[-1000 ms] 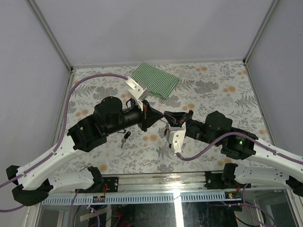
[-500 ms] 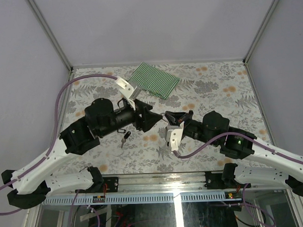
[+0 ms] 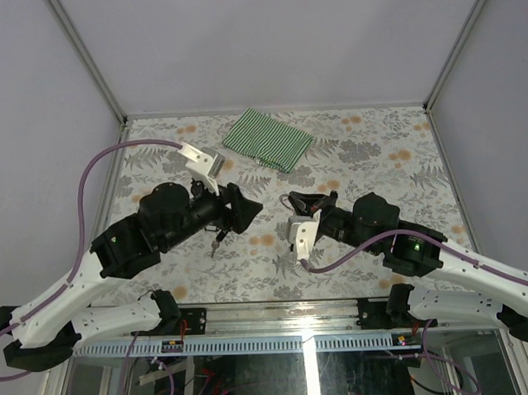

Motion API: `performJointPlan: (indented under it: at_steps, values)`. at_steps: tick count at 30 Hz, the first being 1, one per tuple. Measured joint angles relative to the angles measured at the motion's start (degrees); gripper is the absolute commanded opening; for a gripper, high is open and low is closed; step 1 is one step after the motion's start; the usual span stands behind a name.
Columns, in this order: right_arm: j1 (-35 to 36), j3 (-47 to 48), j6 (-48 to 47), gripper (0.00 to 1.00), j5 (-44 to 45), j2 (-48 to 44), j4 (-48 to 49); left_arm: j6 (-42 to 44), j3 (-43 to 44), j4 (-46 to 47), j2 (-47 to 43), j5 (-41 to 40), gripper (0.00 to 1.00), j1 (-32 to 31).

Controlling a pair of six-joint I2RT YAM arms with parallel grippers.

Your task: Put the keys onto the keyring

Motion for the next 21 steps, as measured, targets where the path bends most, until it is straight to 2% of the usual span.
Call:
performJointPlan:
  at_steps: [4, 9, 14, 21]
  values:
    - [0.0, 0.2, 0.52, 0.0, 0.61, 0.04, -0.02, -3.41, -2.49, -1.84, -0.22, -1.79, 0.69, 0.0]
    - [0.0, 0.2, 2.16, 0.0, 1.42, 0.0, -0.26, -10.88, -8.92, -3.41, -0.15, -4.46, 0.77, 0.0]
    - [0.0, 0.59, 5.73, 0.0, 2.82, 0.0, -3.17, -18.64, -14.32, -7.23, 1.81, -7.87, 1.0, 0.0]
    - [0.0, 0.55, 9.88, 0.0, 3.32, -1.4, -4.87, -25.99, -14.95, -11.69, 9.88, -10.54, 1.0, 0.22]
